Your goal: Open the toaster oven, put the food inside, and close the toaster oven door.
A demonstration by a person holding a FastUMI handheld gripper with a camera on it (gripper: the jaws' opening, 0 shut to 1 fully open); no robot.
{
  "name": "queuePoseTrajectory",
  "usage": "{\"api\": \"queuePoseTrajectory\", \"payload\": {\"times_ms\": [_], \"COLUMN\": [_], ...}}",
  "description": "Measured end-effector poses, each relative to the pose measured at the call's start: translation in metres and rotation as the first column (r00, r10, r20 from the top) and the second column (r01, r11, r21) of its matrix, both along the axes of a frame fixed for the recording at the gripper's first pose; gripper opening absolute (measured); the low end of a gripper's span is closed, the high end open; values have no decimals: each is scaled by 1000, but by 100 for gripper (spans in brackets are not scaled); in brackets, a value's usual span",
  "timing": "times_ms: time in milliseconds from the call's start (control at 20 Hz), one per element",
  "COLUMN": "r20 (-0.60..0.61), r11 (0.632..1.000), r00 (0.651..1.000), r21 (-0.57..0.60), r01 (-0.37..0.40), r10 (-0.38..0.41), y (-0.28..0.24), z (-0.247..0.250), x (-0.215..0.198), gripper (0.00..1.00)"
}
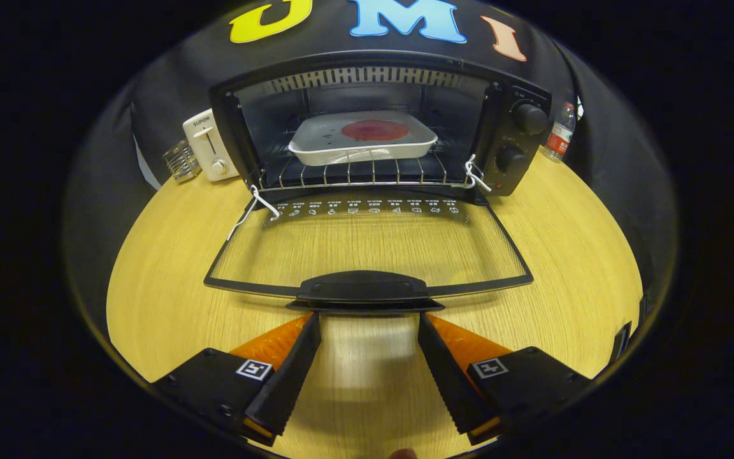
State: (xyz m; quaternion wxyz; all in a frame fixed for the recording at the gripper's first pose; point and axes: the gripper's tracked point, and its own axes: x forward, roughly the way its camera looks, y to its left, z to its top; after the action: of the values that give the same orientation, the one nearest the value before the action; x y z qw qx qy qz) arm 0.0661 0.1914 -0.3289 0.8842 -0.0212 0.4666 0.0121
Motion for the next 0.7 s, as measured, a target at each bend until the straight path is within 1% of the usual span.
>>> {"api": "queuePoseTrajectory", "payload": {"times_ms": [250, 450, 700], "r20": [34, 86, 116], "r11": [1000, 1000, 999], "r00": [999, 996, 993], "r21": [5, 6, 34], "r01": [2, 3, 8], "r10": [-2, -4, -12], "y": [1, 2, 3], "z": [15, 32, 43], "x": [-2, -2, 1], "gripper": [98, 97, 98]}}
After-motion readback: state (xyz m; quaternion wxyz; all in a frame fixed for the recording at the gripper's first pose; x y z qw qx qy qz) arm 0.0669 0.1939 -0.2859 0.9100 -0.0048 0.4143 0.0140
